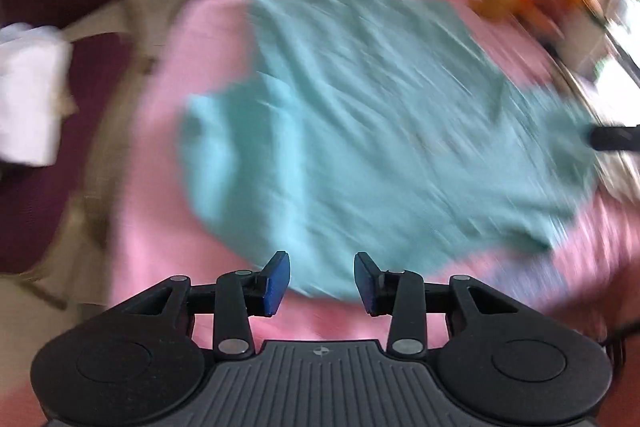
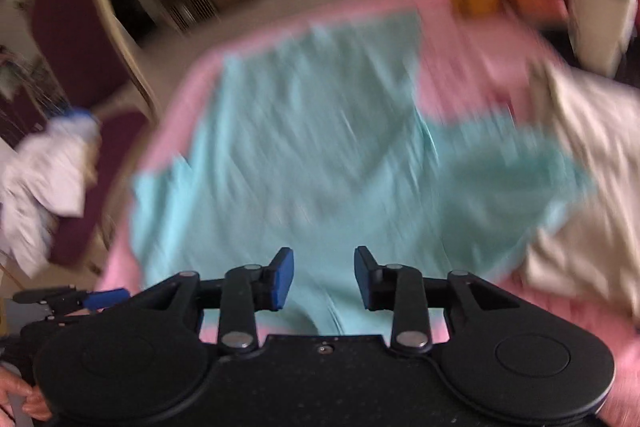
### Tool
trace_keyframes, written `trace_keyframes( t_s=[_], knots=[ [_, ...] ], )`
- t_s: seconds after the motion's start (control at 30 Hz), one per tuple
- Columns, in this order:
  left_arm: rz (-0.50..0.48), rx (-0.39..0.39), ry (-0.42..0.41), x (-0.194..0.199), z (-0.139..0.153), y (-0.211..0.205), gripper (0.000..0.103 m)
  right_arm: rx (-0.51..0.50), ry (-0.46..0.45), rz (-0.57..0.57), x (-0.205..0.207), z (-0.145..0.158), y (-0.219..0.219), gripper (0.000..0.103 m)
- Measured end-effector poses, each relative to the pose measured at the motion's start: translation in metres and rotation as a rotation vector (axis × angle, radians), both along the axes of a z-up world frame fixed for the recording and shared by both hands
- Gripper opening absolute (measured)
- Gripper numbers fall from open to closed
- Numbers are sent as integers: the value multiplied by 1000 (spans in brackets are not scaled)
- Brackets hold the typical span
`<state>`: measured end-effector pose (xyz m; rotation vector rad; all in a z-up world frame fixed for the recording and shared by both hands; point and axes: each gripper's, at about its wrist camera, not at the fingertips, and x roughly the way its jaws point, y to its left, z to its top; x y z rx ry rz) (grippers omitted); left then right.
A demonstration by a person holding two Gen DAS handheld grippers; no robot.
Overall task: Fold clothes
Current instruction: 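Grasp the T-shirt side edge with the left gripper and lift it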
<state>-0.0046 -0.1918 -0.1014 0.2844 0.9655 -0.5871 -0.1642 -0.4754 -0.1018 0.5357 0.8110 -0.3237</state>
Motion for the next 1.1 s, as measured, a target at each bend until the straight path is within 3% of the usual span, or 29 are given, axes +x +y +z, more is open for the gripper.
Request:
trace_keyframes(
  t_s=[0.17,0.2,0.3,0.4,0.53,0.6,0.7,0.87,0.93,1.03,1.1],
  knots=[
    [208,-66,36,60,5,30,41,-81,-213,18,20,39,-6,42],
    [231,-80,67,66,-1,31,41,-95,-240,29,27,39,-8,48],
    [300,-121,161,86,-19,33,41,-132,-282,63,50,25,-16,50],
    [369,-163,255,106,-38,36,41,-156,-255,67,62,-10,-22,50],
    [442,-232,357,117,-57,32,41,-42,-151,-5,63,-51,-32,50],
    [482,-286,411,124,-66,32,41,-40,-160,35,64,-50,-28,50],
    [515,-365,464,128,-75,32,43,-117,-173,70,63,-44,-17,54],
    [571,-489,466,131,-76,39,40,-119,-172,83,64,-45,-11,57],
    [584,-524,386,125,-65,45,34,-109,-171,69,62,-46,-14,57],
    [544,-576,243,114,-43,47,32,-92,-173,42,59,-46,-18,58],
    [533,-574,194,110,-37,46,33,-85,-170,25,57,-47,-22,58]
  ],
)
